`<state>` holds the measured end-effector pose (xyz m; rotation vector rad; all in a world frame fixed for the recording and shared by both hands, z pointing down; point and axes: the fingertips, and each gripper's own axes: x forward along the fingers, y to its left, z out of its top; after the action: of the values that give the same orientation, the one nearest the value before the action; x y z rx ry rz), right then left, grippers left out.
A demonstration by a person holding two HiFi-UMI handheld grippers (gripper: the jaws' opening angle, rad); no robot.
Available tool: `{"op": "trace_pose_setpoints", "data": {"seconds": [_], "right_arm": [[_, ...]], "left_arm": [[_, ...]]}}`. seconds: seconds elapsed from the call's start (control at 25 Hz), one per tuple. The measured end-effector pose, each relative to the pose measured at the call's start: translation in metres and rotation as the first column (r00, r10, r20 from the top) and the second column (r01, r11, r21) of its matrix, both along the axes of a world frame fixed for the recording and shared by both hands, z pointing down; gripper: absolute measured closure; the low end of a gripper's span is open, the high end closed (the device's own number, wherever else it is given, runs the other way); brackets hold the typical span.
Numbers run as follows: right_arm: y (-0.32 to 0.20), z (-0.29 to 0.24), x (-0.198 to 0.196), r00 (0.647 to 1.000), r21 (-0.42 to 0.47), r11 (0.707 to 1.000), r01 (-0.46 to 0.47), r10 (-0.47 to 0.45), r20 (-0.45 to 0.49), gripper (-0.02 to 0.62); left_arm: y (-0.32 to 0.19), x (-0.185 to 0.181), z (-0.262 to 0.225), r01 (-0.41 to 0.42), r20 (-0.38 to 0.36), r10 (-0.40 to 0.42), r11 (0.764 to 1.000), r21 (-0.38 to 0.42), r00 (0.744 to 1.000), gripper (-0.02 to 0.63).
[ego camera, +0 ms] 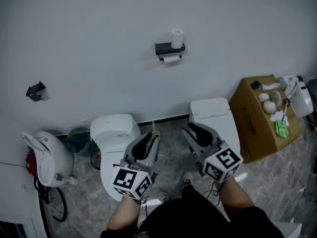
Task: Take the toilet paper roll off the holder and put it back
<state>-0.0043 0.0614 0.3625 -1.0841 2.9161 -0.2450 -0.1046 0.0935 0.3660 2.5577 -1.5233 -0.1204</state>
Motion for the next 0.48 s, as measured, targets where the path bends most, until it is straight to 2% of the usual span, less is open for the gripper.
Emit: {"op": "trace_pose_setpoints", "data": {"seconds": [0.48], "right_arm": [[-0.092, -0.007, 0.051, 0.996, 0.008, 0.997, 0.076, -0.076, 0.043, 0.468]], "left_arm": [[-0.081, 0.051, -0.010, 0.084, 0.042, -0.084, 0.996, 0.005, 0.996, 0.517]]}}
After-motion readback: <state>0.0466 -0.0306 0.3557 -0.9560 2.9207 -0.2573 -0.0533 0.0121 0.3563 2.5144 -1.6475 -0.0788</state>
